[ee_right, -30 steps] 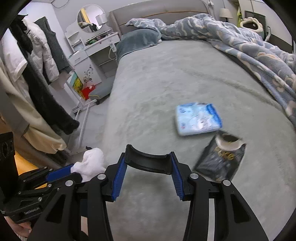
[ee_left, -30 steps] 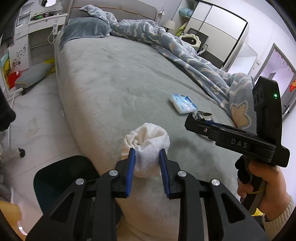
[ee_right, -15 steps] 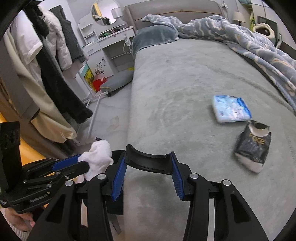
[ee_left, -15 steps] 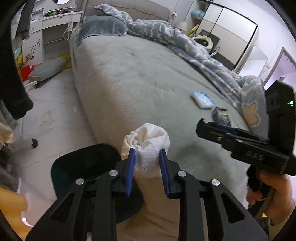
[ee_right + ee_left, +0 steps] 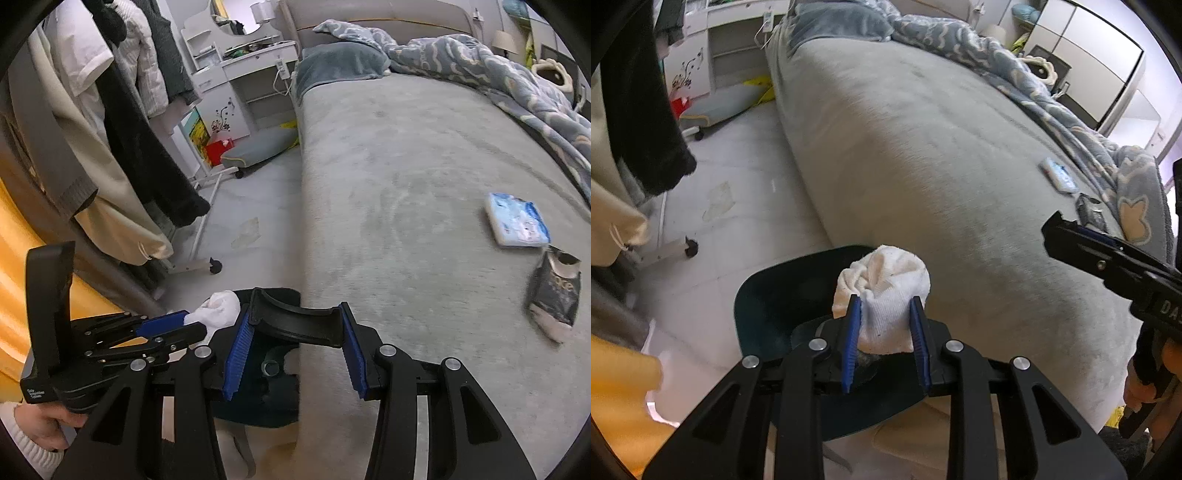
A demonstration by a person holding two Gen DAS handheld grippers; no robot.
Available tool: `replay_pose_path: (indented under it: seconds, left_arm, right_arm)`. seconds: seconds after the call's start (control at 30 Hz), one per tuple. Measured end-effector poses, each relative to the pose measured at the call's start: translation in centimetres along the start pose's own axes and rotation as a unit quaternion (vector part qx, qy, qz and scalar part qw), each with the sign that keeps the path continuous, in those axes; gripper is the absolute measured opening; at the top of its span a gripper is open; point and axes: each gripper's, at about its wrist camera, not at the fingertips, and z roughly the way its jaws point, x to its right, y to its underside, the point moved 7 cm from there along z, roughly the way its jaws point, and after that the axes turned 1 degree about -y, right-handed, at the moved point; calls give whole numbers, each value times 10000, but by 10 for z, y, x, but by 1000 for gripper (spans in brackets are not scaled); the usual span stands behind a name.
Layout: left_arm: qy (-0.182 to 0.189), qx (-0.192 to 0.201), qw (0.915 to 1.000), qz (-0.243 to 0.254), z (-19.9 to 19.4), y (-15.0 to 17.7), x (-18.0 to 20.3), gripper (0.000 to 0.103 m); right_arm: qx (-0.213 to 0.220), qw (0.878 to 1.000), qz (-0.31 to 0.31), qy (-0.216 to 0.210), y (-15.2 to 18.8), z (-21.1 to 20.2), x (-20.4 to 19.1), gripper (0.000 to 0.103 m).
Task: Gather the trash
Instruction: 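Carry the cloth ball over the green bin with the left tool while the right tool follows empty, then open the left tool to drop the cloth ball into the bin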
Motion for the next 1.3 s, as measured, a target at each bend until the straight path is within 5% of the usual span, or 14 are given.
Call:
replay_pose_path:
  seconds: [0.43, 0.63, 0.83, 1.3]
  left_arm:
    - [-89, -616, 9973, -401, 18, 22, -44, 29]
    - [-70, -708, 9960, -542, 16, 26, -58, 41]
    - [-119, -440, 9971, -615, 4, 19, -70, 62]
    - [-113, 353, 9963, -778, -31, -2, -90, 67]
  right_arm:
    - [-199, 9993, -302, -122, -3, 27, -39, 47]
    - [-358, 9985, -398, -109, 2, 43, -46, 47]
    - [-549, 9975, -441, -84, 7, 62, -52, 47]
    - [-1108, 9924, -531, -57, 30, 105, -61, 47]
